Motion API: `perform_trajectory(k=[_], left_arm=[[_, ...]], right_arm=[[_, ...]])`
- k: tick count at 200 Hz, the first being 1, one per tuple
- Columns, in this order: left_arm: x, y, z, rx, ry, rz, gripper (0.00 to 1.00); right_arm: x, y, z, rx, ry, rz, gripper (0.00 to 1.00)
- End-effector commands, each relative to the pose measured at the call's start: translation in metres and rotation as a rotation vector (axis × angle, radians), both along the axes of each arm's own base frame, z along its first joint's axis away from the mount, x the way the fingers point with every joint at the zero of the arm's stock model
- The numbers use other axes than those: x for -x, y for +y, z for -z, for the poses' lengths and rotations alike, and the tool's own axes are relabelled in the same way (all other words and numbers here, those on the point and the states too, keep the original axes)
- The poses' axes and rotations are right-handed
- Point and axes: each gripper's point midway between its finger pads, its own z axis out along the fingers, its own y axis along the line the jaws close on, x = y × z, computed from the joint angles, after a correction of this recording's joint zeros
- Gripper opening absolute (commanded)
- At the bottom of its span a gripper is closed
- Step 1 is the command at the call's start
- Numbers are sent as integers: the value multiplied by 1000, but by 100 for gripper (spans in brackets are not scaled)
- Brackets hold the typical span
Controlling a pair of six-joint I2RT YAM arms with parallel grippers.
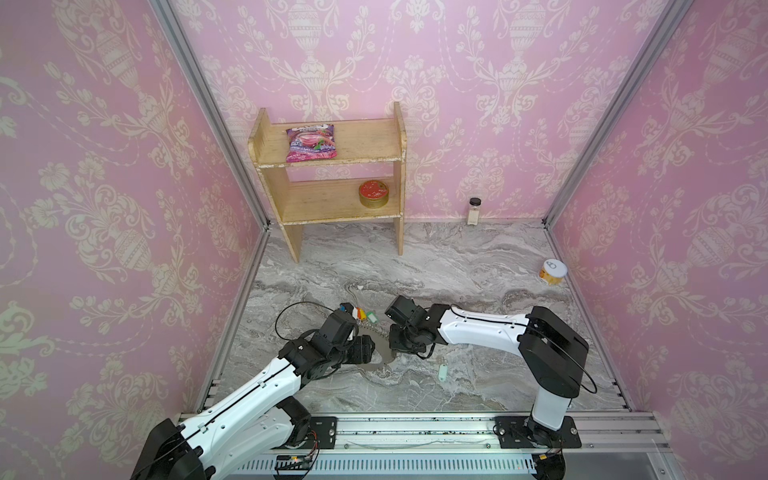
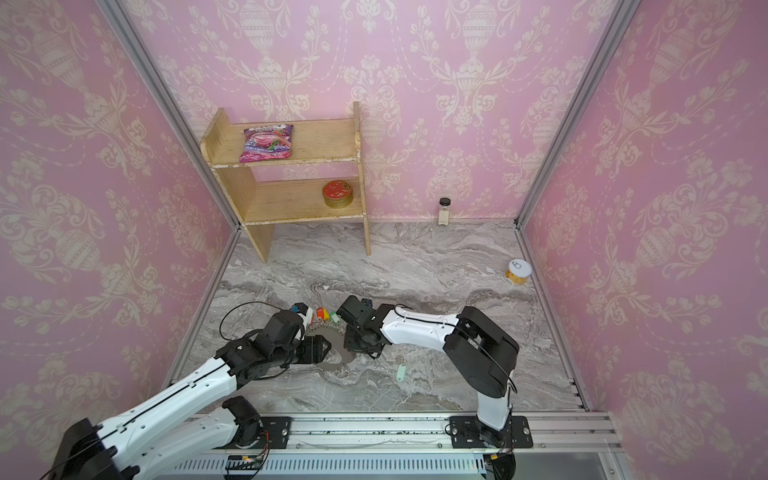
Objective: Put the keys on the keyring
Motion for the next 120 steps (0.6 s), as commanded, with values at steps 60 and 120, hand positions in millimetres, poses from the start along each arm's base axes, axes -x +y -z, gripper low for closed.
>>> perform_trajectory(k=[60,120], left_arm=[[6,15,8,-35,11,-16,74],[5,15,10,-30,15,-17,74]], right_arm=[[-5,7,-1,2,5,46,27],[-2,2,3,16,10,68,27]])
